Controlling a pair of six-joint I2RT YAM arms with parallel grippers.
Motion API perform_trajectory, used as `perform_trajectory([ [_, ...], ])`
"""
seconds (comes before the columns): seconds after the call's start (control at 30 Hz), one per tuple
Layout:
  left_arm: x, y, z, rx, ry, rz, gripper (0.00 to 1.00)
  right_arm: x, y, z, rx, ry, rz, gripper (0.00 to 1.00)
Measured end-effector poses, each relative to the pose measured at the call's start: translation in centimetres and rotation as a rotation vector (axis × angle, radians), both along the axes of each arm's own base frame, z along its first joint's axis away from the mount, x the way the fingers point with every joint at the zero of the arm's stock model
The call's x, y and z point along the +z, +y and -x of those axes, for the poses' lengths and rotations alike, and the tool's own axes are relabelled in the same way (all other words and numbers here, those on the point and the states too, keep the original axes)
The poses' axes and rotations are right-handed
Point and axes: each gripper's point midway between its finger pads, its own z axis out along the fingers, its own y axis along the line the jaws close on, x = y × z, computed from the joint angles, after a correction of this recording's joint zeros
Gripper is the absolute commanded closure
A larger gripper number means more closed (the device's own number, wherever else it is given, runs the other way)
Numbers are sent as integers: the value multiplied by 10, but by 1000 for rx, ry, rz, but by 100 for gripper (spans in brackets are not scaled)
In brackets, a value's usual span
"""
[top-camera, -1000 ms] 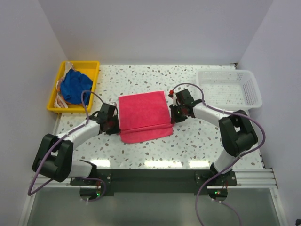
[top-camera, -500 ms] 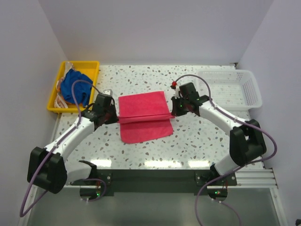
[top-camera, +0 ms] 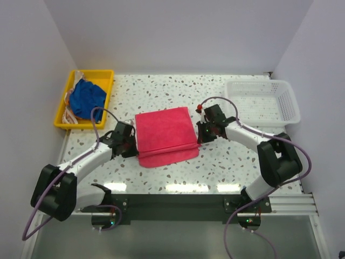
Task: Fold and stack the towels
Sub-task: Fold the towel
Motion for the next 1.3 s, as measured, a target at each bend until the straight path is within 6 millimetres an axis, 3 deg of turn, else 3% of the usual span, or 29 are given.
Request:
perform_trajectory([
  [0.23,-22,-3,6,-2,41,9,100,-19,2,-1,3,32,16,100],
  [0.3,-23,-4,6,-6,36,12,95,-20,2,0,6,32,17,100],
  [0.4,-24,-4,7,-1,24,21,81,-20,4,-1,9,27,15,94],
  [0.53,-22,-1,12,3,19,23,67,-20,4,-1,12,25,17,73],
  [0.6,-19,0,15,7,21,26,56,-20,3,1,21,27,24,68],
  [0.67,-12,0,18,10,10,35,45,-20,3,5,35,32,33,60],
  [0.7,-7,1,19,12,1,40,34,-18,2,8,42,36,40,58],
  [0.8,13,1,20,13,-40,60,25,-1,2,15,79,20,45,49],
  [0.9,38,-3,13,8,-96,85,26,28,9,14,118,-44,27,49],
  [1.07,65,-12,-4,-16,-142,110,38,62,33,4,172,-131,-13,57],
  [1.17,63,-20,-17,-35,-114,105,47,63,48,-3,191,-134,-10,58],
  [1.3,46,-30,-31,-66,-59,80,60,41,61,-11,194,-101,26,58],
])
